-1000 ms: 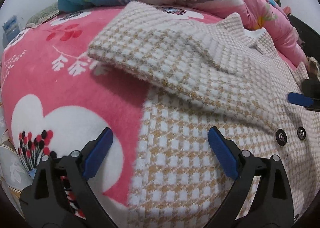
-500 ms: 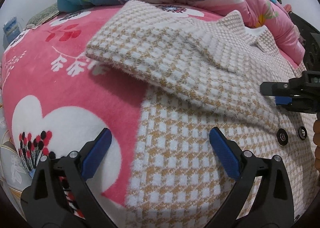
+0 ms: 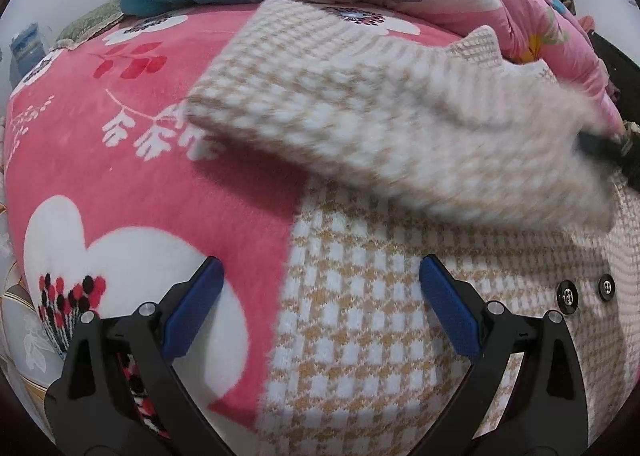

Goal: Fold large clothes

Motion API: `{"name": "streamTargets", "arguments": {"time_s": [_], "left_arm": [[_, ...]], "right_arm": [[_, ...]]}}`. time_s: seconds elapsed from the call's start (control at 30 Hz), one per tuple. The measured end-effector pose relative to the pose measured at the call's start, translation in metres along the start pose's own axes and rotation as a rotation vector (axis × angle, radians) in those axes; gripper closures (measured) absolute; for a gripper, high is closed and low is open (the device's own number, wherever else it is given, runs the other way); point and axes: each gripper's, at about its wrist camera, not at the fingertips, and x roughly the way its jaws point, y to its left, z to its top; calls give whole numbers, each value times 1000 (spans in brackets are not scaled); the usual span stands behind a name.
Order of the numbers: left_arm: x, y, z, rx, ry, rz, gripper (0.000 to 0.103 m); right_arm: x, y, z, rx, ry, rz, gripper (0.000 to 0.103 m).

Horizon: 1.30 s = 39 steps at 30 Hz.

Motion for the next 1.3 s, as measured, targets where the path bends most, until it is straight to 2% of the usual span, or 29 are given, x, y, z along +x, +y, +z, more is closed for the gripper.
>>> {"name": "streamTargets", "arguments": {"time_s": [0.13, 0.27, 0.33, 0.57, 0.73, 0.87, 0.93, 1.0, 1.07, 1.1, 1.17, 1.23, 1.3], "left_arm": [[0, 3, 2, -19, -5, -12, 8], [2, 8, 9, -29, -4, -29, 8], [4, 9, 13, -33, -6, -25, 8], [10, 11, 16, -39, -9, -7, 8], [9, 6, 16, -36, -10, 2, 8], [9, 6, 16, -36, -10, 4, 8], [10, 5, 16, -36, -9, 7, 8], [10, 4, 16, -33, -9, 7, 8], [10, 5, 14, -31, -11, 5, 8], [10, 5, 13, -28, -13, 3, 8], [11, 5, 13, -27, -16, 2, 8], [11, 5, 12, -27, -17, 7, 8], [11, 5, 12, -28, -19, 6, 8]], "right_arm": [[-54, 6, 19, -19, -140, -27, 95], [-103, -9, 32, -19, -247, -90, 95], [-118, -25, 37, 2, -272, -126, 95], [-134, -78, 49, 81, -289, -237, 95], [-120, -115, 46, 129, -243, -286, 95], [-99, -141, 41, 132, -194, -404, 95], [-84, -157, 39, 143, -135, -443, 93], [-71, -174, 35, 152, -83, -534, 92], [-78, -175, 33, 140, -118, -631, 86], [-84, -173, 33, 132, -146, -644, 84], [-98, -160, 34, 101, -212, -610, 82], [-99, -147, 35, 50, -228, -572, 82], [-87, -138, 34, 1, -199, -523, 82]]}}
